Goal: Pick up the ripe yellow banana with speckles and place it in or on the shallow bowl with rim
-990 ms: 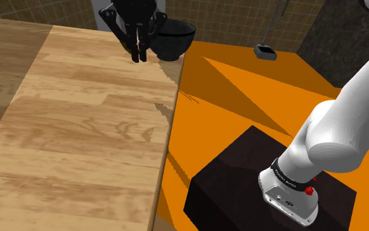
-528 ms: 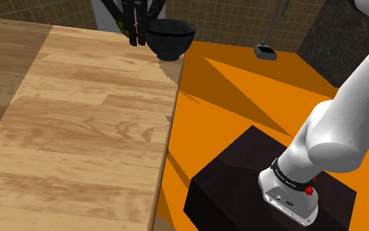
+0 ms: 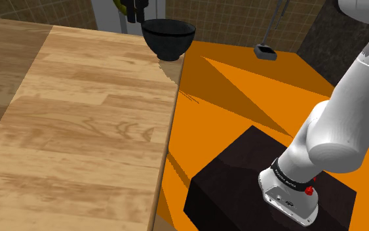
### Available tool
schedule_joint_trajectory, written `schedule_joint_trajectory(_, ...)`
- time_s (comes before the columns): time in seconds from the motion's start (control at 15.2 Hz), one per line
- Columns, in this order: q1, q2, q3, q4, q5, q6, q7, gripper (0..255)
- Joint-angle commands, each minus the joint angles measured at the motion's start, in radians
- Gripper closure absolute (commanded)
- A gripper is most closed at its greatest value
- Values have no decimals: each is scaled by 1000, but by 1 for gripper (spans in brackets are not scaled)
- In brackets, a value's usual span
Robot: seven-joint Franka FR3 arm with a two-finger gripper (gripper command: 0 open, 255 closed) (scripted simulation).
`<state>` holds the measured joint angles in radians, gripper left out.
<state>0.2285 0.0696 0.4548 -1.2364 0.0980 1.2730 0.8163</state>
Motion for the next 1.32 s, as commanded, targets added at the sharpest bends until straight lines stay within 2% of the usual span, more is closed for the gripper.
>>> schedule_joint_trajectory(0.0, 9, 30, 6, 67, -13, -39, 14, 255)
schedule_joint_trajectory(0.2, 21, 63, 12, 141, -27, -82, 29, 255)
schedule_joint_trajectory(0.59, -82, 18, -60, 93, -6, -92, -137, 255)
schedule_joint_trajectory(0.92, -154, 23, -116, 104, -9, -112, -264, 255)
schedule_joint_trajectory(1.19, -211, 57, -161, 152, -22, -137, -369, 255)
schedule_joint_trajectory(1.25, -214, 42, -162, 116, -18, -117, -374, 255)
